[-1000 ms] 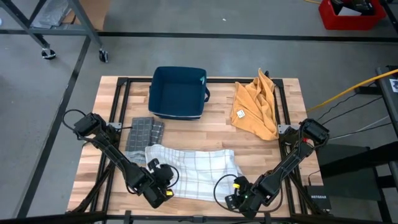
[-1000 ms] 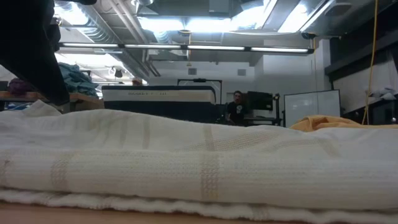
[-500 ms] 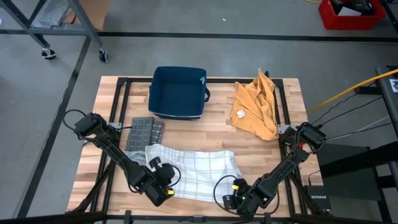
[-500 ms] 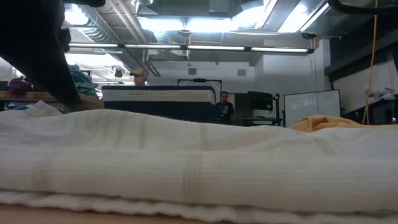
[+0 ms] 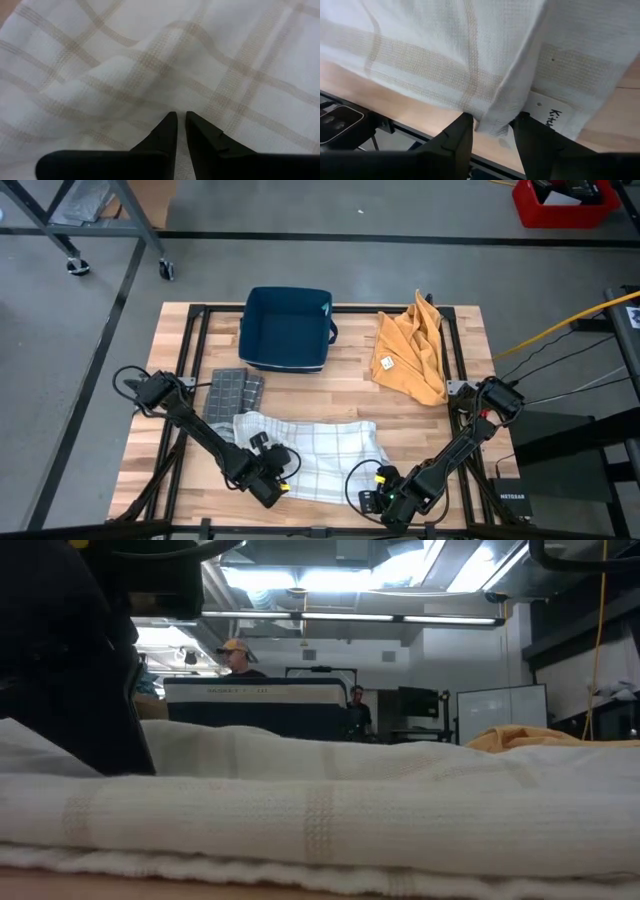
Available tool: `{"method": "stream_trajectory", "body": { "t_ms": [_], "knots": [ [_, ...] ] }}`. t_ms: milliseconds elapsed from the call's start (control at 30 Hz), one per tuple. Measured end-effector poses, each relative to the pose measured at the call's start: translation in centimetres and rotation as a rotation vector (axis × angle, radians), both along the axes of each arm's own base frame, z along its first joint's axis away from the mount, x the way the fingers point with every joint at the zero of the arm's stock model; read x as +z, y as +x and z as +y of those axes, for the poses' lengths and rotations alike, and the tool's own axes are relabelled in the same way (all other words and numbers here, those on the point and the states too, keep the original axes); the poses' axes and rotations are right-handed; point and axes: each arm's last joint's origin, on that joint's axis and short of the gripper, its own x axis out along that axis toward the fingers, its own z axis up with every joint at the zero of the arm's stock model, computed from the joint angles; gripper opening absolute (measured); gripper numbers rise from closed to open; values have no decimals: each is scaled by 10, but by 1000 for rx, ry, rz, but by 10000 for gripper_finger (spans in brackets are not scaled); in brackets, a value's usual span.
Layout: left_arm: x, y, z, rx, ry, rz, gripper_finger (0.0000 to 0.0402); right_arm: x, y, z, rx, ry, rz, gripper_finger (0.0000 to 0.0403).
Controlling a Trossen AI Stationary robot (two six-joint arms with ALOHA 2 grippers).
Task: Fold towel
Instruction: Fold the white patterned towel
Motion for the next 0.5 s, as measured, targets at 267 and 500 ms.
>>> {"method": "stream_trajectory", "body": {
  "t_ms": [267,500],
  "knots": [
    [0,0,0,2,-3,5,33,0,-2,1,22,36,47,102],
    [-1,0,0,7,-6,7,33,-1,-2,1,48,31,49,13]
  ]
}}
